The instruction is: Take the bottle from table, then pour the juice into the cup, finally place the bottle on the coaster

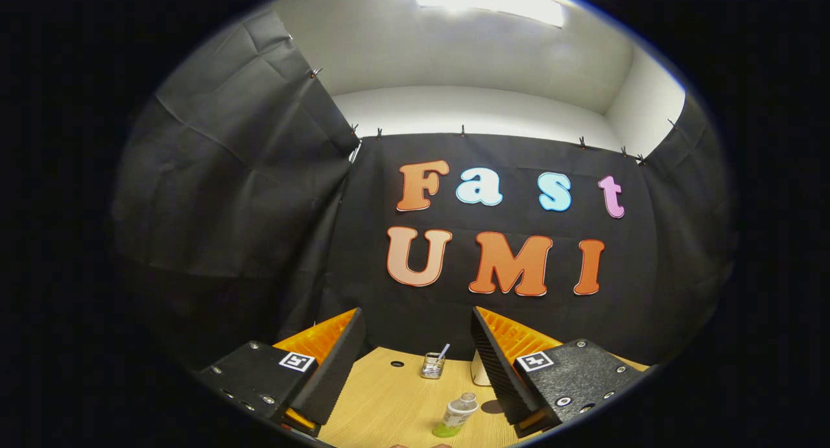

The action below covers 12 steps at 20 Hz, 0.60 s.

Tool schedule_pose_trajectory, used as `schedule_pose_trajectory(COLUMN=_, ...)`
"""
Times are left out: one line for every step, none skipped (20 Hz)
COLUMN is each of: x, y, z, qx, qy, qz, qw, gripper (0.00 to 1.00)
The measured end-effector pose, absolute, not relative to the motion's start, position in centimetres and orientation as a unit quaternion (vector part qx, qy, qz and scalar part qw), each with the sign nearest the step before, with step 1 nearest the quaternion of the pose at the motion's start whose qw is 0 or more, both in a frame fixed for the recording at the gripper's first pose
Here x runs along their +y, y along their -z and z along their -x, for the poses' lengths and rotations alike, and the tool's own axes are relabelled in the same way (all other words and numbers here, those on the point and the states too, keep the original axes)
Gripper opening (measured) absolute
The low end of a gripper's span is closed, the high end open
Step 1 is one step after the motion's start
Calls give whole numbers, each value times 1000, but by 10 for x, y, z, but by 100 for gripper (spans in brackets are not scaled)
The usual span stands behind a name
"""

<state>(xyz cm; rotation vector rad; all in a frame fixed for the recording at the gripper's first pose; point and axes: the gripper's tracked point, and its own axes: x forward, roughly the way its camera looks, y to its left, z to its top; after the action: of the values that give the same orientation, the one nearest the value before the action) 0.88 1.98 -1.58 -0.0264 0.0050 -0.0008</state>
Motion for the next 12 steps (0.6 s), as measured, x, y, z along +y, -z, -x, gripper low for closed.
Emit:
schedule_pose_trajectory(x=19, y=21, z=-11, qx=4, qy=2, qz=14, qw=1000, gripper=97)
schedule_pose_trajectory(x=16, y=26, z=-14, qx=5, qy=6, qz=15, qw=1000, gripper=97)
schedule_pose_trajectory(x=11, y=34, z=-16, qx=9, qy=16, qz=19, qw=1000, gripper=97)
schedule_pose_trajectory(x=4, y=44, z=-16, qx=14, qy=28, qz=23, qw=999, gripper=97)
schedule_pose_trajectory(x=-3, y=55, z=-18, qx=21, qy=41, qz=26, qw=999, gripper=97)
schedule_pose_trajectory(x=-6, y=65, z=-20, qx=27, qy=49, qz=24, qw=998, gripper=97)
schedule_pose_trajectory(x=-7, y=76, z=-21, qx=32, qy=53, qz=18, qw=998, gripper=97)
schedule_pose_trajectory(x=-6, y=84, z=-20, qx=34, qy=53, qz=12, qw=998, gripper=97)
schedule_pose_trajectory(x=-6, y=91, z=-21, qx=34, qy=54, qz=10, qw=998, gripper=97)
schedule_pose_trajectory(x=-9, y=99, z=-21, qx=35, qy=57, qz=10, qw=998, gripper=97)
schedule_pose_trajectory(x=-12, y=106, z=-20, qx=36, qy=63, qz=10, qw=997, gripper=97)
schedule_pose_trajectory(x=-13, y=114, z=-18, qx=38, qy=65, qz=10, qw=997, gripper=97)
